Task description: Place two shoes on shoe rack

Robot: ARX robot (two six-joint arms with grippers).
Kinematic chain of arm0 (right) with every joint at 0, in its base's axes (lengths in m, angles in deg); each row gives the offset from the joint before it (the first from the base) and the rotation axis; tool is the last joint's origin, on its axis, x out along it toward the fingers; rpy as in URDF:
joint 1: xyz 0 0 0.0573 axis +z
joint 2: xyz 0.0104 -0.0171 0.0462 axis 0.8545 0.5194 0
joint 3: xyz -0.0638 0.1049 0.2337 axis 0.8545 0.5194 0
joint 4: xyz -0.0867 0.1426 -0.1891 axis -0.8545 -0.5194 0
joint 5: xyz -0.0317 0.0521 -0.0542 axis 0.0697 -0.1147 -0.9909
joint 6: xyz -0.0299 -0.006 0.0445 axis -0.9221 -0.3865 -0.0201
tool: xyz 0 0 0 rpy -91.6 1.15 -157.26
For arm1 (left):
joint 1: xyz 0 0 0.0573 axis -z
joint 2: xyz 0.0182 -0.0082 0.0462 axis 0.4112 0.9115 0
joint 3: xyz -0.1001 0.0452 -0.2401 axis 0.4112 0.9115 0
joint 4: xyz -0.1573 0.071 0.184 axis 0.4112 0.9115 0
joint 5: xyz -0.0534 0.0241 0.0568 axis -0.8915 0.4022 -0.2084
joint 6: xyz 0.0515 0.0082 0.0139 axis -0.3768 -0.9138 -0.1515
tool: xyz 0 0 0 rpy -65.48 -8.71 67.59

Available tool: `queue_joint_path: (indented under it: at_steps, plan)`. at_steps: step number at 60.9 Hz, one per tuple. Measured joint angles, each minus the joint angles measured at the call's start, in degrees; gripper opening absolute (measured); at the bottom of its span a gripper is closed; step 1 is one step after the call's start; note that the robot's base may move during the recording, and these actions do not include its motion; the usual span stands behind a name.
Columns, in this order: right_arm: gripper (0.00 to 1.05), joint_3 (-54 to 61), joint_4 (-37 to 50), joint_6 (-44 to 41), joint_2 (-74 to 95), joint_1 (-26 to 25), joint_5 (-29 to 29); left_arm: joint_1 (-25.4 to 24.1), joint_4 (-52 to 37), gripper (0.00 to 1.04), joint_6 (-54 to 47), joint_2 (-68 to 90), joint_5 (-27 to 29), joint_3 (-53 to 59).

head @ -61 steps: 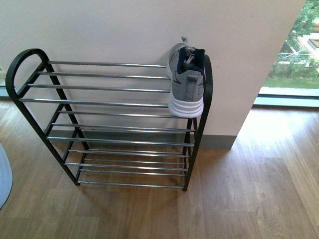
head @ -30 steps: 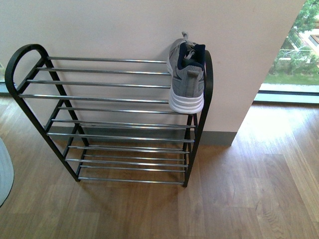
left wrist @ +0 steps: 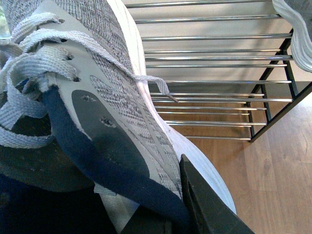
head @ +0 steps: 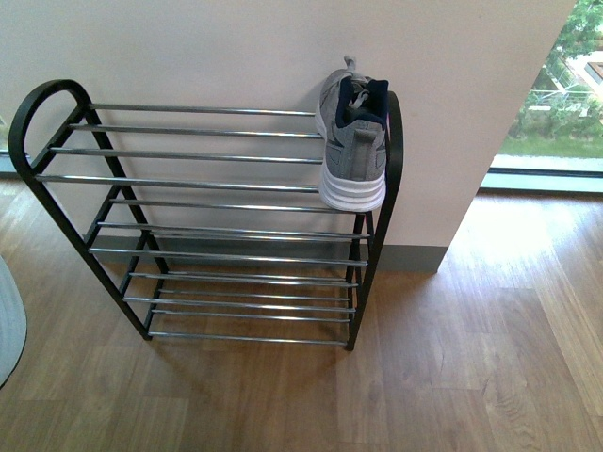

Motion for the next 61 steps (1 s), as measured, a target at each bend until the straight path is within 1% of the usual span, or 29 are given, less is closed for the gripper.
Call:
queue_joint_path:
  at_steps: [22,24,27,29,61]
  plan:
    - [0.02,0.0,-5.7,0.0,-5.7,0.0,0.0,0.0,0.0,0.02,0.0,0.0,0.0,0.0]
    - [0.02,0.0,-7.8,0.0,-7.5,0.0,-0.1,0.0,0.0,0.02,0.0,0.0,0.0,0.0]
    - [0.02,0.0,-13.4,0.0,-11.4,0.0,-0.1,0.0,0.0,0.02,0.0,0.0,0.0,0.0]
    - [0.02,0.0,-15.0,0.0,-13.4,0.0,-0.2,0.0,0.0,0.02,0.0,0.0,0.0,0.0]
    - [0.02,0.0,-15.8,0.0,-15.5,0.0,-0.2,0.0,0.0,0.02,0.0,0.0,0.0,0.0]
